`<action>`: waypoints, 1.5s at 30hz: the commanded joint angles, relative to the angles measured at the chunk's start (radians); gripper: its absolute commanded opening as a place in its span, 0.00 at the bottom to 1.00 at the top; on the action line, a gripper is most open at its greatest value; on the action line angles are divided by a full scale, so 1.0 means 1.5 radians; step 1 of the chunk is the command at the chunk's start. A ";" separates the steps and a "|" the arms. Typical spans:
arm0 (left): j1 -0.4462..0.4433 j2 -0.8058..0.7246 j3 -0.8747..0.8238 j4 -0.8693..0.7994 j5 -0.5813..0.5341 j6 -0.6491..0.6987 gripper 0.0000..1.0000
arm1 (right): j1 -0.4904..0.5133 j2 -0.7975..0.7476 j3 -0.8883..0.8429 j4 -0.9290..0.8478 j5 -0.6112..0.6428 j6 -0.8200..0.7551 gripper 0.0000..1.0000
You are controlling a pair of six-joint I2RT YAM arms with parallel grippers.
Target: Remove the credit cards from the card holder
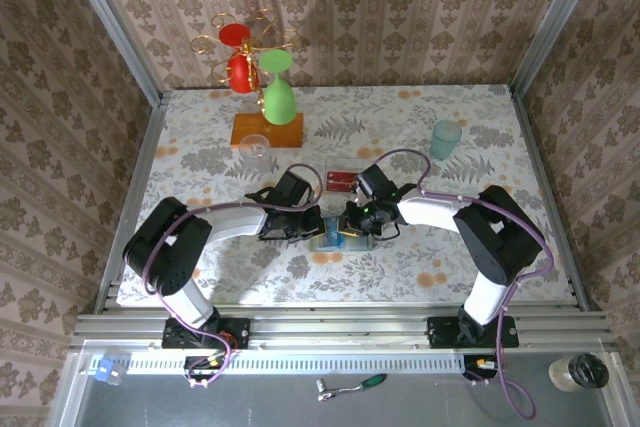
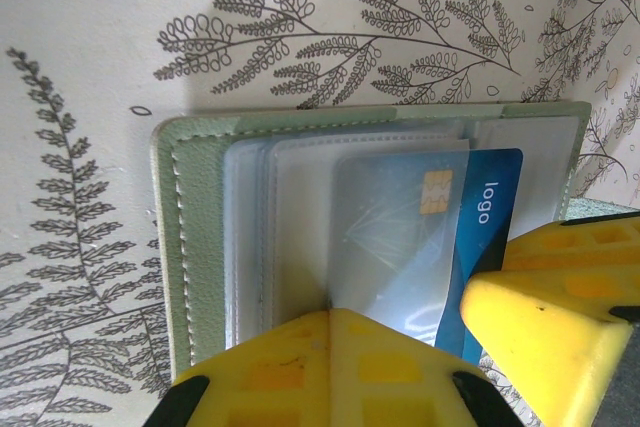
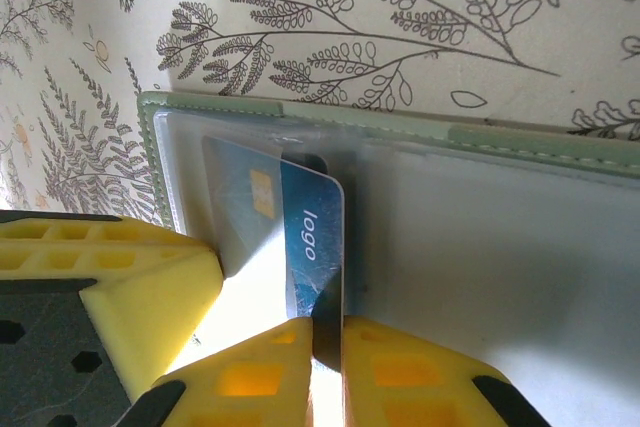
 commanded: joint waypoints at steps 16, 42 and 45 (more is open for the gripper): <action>-0.003 0.002 -0.001 -0.017 -0.010 0.000 0.00 | -0.039 -0.073 -0.033 -0.048 0.013 -0.036 0.08; 0.025 -0.100 -0.035 0.009 -0.007 -0.007 0.00 | -0.066 -0.106 0.132 -0.305 0.126 -0.449 0.00; 0.032 -0.114 -0.044 0.009 -0.008 -0.007 0.00 | -0.067 -0.090 0.166 -0.353 0.153 -0.555 0.00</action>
